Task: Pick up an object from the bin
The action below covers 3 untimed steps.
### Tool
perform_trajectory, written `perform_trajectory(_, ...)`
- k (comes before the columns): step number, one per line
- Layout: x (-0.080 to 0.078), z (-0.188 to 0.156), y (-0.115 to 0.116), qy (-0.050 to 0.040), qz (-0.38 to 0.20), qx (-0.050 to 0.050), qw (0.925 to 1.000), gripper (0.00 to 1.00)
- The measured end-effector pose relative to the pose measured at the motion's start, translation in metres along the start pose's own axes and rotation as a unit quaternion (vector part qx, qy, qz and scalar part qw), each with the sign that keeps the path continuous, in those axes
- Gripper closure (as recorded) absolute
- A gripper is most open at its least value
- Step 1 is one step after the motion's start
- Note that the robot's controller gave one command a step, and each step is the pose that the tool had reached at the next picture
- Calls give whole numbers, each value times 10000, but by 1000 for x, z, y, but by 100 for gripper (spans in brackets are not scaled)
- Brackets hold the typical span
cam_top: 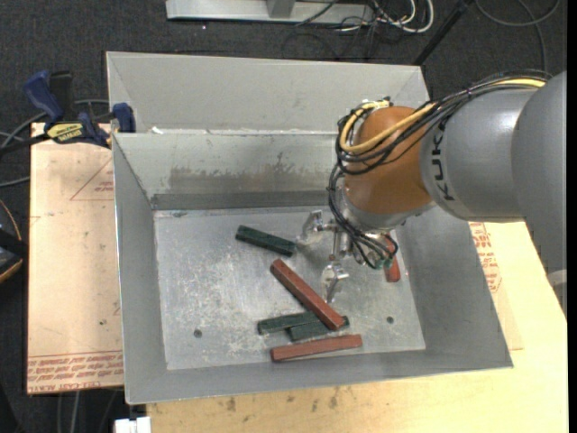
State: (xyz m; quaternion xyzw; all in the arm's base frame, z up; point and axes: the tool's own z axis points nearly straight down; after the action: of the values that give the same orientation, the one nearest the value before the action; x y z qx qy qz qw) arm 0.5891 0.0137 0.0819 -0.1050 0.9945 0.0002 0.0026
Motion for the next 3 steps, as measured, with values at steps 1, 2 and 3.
perform_trajectory(1,-17,3,19,-22,24,2,10000,0)
perform_trajectory(2,-30,-10,28,10,-586,-2,9983,0)
perform_trajectory(3,-73,2,69,-89,104,-2,9999,100)
